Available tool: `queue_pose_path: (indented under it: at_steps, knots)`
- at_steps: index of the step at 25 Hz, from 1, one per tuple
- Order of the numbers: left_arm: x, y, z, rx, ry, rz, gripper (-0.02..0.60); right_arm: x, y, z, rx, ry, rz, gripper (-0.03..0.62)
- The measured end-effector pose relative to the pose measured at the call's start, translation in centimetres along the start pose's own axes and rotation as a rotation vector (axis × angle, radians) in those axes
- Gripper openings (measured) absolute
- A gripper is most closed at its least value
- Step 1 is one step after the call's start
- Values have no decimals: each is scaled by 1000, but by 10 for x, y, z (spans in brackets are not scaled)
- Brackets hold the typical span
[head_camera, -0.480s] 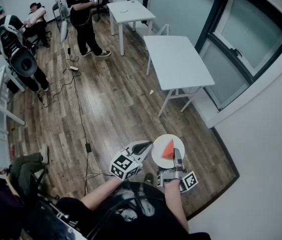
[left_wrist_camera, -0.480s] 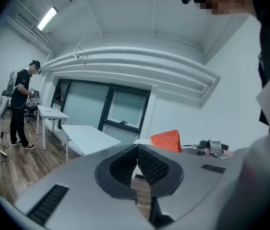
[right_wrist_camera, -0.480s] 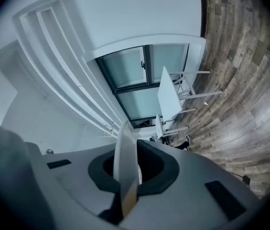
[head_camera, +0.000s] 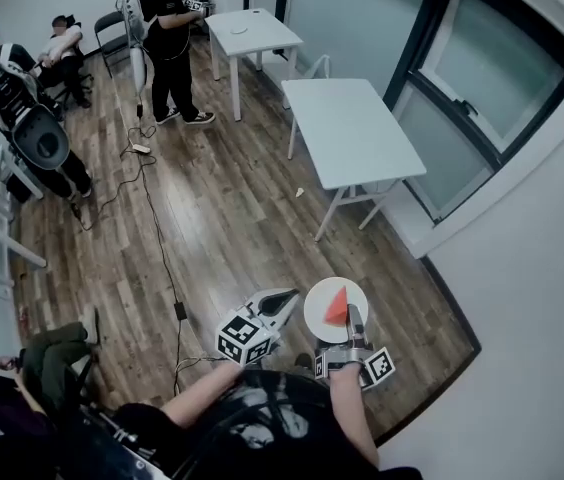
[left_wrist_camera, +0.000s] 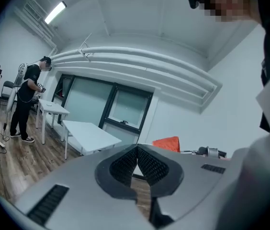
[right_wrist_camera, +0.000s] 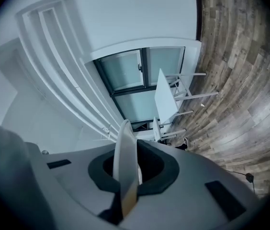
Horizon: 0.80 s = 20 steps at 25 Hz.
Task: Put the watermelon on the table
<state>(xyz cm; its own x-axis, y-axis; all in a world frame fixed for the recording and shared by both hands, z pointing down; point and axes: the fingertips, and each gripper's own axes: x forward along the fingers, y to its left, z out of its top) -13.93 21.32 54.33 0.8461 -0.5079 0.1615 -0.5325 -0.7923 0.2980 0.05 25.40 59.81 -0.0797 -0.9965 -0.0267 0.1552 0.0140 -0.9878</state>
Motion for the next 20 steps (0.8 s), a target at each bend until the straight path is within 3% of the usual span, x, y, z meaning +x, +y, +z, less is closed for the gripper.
queue_pose_path:
  at_steps: [3,11,16,20]
  knots:
    - [-6,2,-9,-19,15,-20,5,-8,3,-8,-7,-11,44,21]
    - [5,6,-33,-95,47,-69,5,-25,-20,4,8,-62,-14,21]
    - [38,17,-34,-92,82,-65,5,10,-25,27,16,-42,-29,21]
    - [76,25,-17,-71,77,-63,5,44,-12,49,30,-6,9,21]
